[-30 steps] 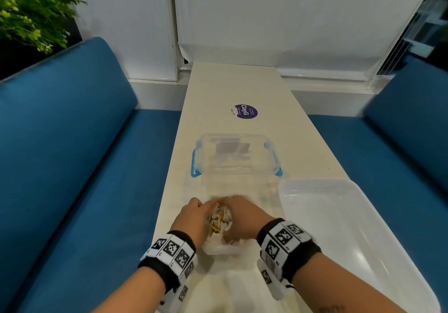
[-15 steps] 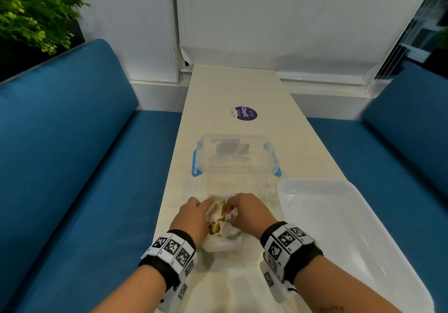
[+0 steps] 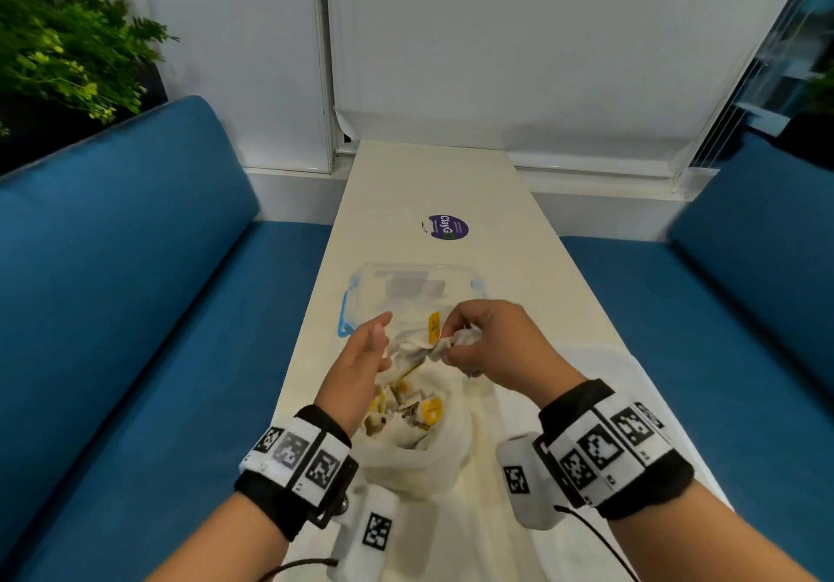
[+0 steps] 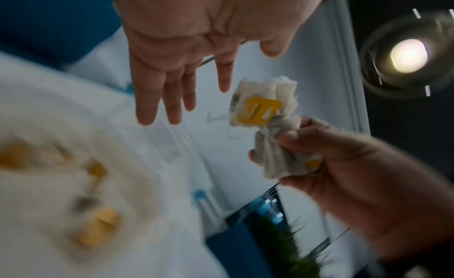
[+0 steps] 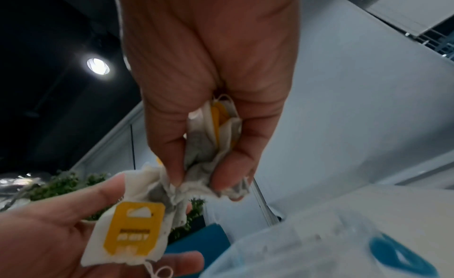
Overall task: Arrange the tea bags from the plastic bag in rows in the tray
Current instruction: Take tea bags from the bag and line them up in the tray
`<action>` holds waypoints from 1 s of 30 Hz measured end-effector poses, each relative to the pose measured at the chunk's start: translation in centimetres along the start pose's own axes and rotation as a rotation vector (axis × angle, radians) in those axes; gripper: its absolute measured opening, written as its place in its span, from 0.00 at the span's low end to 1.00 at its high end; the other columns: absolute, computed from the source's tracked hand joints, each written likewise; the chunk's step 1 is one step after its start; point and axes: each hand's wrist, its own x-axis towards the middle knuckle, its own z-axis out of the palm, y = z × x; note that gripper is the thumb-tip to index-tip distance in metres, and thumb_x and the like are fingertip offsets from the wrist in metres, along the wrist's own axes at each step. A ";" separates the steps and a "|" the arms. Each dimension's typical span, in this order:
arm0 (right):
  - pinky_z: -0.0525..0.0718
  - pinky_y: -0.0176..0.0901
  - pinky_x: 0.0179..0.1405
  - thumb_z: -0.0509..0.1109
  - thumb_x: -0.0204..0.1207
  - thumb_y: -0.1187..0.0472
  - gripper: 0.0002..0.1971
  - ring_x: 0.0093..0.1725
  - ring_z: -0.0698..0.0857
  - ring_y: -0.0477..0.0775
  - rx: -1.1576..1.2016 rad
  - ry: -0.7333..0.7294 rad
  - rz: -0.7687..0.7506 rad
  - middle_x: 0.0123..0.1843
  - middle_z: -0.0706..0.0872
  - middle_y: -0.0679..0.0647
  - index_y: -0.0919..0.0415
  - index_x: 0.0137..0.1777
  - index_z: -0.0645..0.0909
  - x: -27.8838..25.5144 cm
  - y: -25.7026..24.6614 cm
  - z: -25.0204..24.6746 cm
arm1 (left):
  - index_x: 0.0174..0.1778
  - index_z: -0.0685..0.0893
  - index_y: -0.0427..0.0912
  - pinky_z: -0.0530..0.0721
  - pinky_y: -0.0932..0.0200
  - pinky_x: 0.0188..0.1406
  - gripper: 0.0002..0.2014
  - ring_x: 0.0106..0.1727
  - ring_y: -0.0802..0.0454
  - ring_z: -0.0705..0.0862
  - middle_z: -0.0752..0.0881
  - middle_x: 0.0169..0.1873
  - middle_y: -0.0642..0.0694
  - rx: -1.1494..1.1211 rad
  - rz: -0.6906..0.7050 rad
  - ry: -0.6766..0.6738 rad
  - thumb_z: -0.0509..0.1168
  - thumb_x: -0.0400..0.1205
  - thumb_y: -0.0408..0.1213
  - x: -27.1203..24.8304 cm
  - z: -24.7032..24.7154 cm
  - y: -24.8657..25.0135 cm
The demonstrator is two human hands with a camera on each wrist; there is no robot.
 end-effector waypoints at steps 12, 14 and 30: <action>0.83 0.44 0.48 0.70 0.69 0.71 0.31 0.50 0.83 0.51 -0.067 -0.134 -0.094 0.52 0.81 0.52 0.51 0.68 0.63 -5.0 5.1 -5.6 | 0.54 0.83 0.45 0.89 0.52 0.31 0.14 0.41 0.50 0.89 0.91 0.40 0.46 -0.781 -0.333 -0.209 0.66 0.75 0.46 -1.1 14.7 1.5; 0.83 0.39 0.57 0.72 0.70 0.68 0.38 0.58 0.82 0.46 0.023 -0.180 -0.110 0.61 0.78 0.48 0.46 0.74 0.56 -6.0 7.3 -5.9 | 0.48 0.83 0.44 0.86 0.60 0.24 0.06 0.30 0.54 0.88 0.89 0.29 0.48 -0.803 -0.324 -0.141 0.62 0.81 0.39 -0.9 16.4 0.8; 0.86 0.42 0.28 0.78 0.69 0.56 0.18 0.40 0.87 0.50 0.417 -0.167 0.241 0.46 0.86 0.60 0.54 0.57 0.76 -9.3 16.1 -9.8 | 0.49 0.86 0.46 0.83 0.63 0.24 0.12 0.29 0.51 0.86 0.88 0.35 0.43 -0.751 -0.325 -0.017 0.60 0.79 0.28 -2.8 21.4 -3.7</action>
